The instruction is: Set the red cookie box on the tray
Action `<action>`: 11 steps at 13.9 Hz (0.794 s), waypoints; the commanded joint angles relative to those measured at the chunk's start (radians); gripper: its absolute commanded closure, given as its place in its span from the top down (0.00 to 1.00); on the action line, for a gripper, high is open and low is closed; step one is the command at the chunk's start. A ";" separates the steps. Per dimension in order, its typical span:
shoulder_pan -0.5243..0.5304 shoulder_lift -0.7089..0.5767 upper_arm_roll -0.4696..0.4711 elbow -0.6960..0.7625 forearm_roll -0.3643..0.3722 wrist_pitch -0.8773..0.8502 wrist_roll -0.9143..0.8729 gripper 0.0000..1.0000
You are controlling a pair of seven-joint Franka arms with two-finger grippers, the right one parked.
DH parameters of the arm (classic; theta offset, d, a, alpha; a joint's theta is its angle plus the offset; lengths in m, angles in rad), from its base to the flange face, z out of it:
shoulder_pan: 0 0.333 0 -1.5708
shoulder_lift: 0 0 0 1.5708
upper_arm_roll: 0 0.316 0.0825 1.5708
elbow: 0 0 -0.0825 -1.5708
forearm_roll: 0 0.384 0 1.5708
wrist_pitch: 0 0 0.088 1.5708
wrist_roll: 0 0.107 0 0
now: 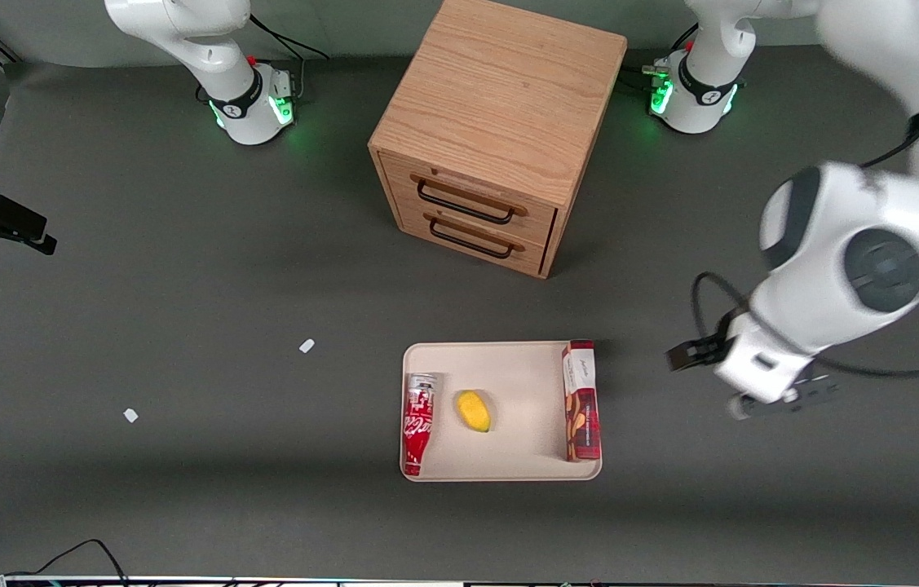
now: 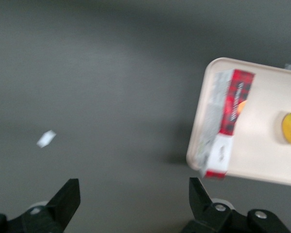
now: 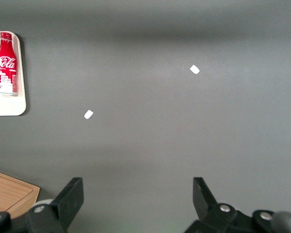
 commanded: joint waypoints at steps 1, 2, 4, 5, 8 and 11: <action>0.077 -0.155 -0.011 -0.099 -0.022 -0.084 0.091 1.00; 0.126 -0.257 -0.011 -0.165 -0.022 -0.104 0.119 1.00; 0.170 -0.356 -0.006 -0.227 -0.024 -0.115 0.232 1.00; 0.177 -0.379 0.000 -0.227 -0.024 -0.145 0.291 1.00; 0.179 -0.432 0.038 -0.224 -0.025 -0.213 0.340 1.00; 0.182 -0.450 0.050 -0.205 -0.053 -0.256 0.395 1.00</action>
